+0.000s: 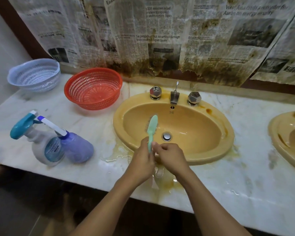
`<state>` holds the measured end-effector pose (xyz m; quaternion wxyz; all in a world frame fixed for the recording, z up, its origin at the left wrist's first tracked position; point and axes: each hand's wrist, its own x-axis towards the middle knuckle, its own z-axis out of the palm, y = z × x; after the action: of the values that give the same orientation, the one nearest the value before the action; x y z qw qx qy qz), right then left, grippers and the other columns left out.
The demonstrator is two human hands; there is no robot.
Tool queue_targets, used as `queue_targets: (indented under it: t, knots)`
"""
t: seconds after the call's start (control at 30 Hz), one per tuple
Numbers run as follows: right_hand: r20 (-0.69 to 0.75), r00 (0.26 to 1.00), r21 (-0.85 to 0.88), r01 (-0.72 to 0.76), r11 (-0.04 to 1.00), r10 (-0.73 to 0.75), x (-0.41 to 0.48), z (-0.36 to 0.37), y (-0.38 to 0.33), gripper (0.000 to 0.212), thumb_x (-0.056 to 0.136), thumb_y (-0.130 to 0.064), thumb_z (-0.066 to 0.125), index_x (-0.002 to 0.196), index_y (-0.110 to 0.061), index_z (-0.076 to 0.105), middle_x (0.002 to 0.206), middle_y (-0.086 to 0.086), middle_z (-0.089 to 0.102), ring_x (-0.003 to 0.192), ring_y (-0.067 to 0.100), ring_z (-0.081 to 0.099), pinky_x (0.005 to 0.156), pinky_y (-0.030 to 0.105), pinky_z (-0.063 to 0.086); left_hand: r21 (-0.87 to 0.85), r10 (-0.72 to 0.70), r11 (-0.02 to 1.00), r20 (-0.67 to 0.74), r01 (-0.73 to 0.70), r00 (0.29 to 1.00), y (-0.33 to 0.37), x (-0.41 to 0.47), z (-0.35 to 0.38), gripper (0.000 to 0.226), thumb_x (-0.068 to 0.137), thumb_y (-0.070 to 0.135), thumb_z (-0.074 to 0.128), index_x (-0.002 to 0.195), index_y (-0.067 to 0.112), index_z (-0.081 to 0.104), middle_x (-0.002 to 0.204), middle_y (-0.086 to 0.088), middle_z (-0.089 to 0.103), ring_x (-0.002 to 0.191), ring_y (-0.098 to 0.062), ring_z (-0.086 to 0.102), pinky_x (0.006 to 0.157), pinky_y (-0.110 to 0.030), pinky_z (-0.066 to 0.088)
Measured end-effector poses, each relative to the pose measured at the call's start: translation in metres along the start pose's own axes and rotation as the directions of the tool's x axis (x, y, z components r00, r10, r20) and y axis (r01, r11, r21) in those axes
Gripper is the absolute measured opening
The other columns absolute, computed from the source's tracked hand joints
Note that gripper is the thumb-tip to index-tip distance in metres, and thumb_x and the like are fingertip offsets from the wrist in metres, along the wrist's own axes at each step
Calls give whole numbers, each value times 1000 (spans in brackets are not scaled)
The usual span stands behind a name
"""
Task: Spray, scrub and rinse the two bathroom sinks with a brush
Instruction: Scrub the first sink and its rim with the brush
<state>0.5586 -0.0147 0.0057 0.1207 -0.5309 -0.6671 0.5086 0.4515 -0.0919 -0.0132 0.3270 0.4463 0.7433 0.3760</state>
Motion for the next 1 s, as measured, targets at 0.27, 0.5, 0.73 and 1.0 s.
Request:
queue_targets:
  t: [0.27, 0.5, 0.73, 1.0]
  knots:
    - [-67, 990, 226, -108, 968, 126, 10, 21, -20, 27, 100, -24, 60, 88, -4, 73, 72, 1, 67, 61, 13, 60, 58, 25, 46, -13, -48, 999, 138, 50, 989, -26, 4, -31, 61, 103, 16, 54, 159, 27, 32, 125, 6, 57, 109, -9, 59, 89, -17, 45]
    - [-239, 968, -160, -119, 980, 78, -9, 25, 17, 32, 104, -24, 42, 86, -6, 61, 76, 5, 61, 74, 27, 55, 62, 37, 37, 607, -38, 793, -34, 51, 999, -132, 12, -90, 66, 103, 50, 45, 162, 25, 26, 169, -12, 18, 156, -33, 14, 125, -48, 18]
    - [-150, 986, -480, -8, 877, -72, -4, 99, -22, 34, 108, -32, 37, 113, -10, 63, 105, 16, 67, 98, 38, 63, 67, 36, 36, 742, 81, 669, -8, -48, 997, -168, 19, -78, 71, 99, 66, 12, 164, 37, 7, 173, -4, -7, 158, -31, -12, 128, -51, 0]
    - [-461, 883, -383, -293, 876, 94, -56, 13, 51, 40, 108, -35, 38, 103, -10, 69, 76, 6, 64, 73, 29, 57, 61, 38, 40, 719, 122, 692, -30, -64, 992, -168, 21, -73, 72, 100, 62, 19, 165, 33, 4, 173, 0, -11, 158, -17, -15, 127, -54, -3]
